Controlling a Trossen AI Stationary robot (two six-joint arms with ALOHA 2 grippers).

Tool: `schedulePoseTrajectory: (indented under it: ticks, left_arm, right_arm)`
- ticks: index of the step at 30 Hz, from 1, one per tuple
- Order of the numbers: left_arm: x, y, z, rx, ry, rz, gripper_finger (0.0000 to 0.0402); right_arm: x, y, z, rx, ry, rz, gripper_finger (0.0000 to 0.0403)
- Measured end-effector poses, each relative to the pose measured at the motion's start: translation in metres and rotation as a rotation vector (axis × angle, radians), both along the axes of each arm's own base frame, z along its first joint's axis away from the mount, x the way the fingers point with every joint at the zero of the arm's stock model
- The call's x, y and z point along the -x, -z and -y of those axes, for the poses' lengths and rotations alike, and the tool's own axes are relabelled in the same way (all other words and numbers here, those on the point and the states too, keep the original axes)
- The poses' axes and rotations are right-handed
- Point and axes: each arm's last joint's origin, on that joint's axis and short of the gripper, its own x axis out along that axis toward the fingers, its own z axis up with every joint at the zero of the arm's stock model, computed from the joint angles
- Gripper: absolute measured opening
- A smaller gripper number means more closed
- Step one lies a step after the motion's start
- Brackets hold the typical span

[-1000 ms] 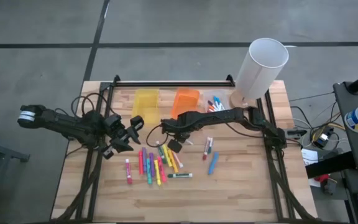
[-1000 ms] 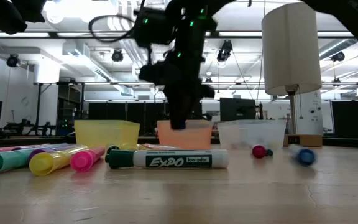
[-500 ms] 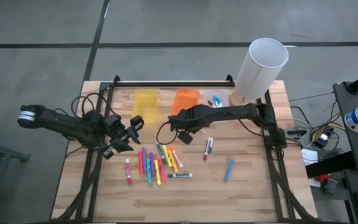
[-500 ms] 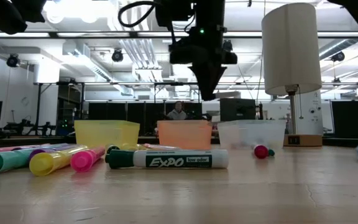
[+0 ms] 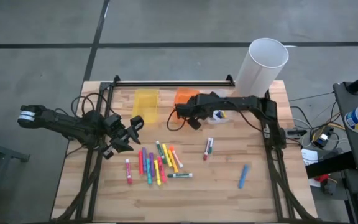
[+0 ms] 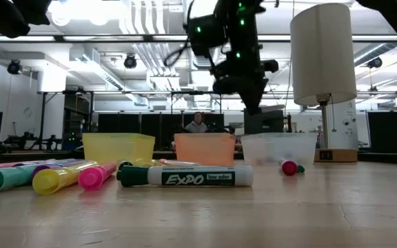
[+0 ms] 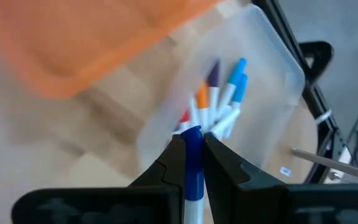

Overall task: Pick & Place Markers
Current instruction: Put the blue mini marker into the white bin, then move the blue highlighter to the center of the table

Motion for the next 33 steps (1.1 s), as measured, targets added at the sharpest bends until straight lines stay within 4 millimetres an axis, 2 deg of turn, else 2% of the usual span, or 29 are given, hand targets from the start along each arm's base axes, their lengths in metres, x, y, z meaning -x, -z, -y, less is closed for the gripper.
schedulePoseTrajectory:
  ticks: [8, 13, 20, 33]
  left_arm:
    - [0.0, 0.0, 0.0, 0.0, 0.0, 0.0, 0.0133]
    - [0.0, 0.0, 0.0, 0.0, 0.0, 0.0, 0.0133]
    - [0.0, 0.0, 0.0, 0.0, 0.0, 0.0, 0.0133]
    - [0.0, 0.0, 0.0, 0.0, 0.0, 0.0, 0.0133]
  right_arm:
    - [0.019, 0.018, 0.051, 0.008, 0.148, -0.036, 0.0029]
    - [0.029, 0.03, 0.072, 0.009, 0.218, -0.029, 0.0029]
    - [0.039, 0.047, 0.086, -0.05, 0.278, -0.011, 0.0033]
    - [0.043, 0.052, 0.086, -0.053, 0.284, -0.038, 0.0121]
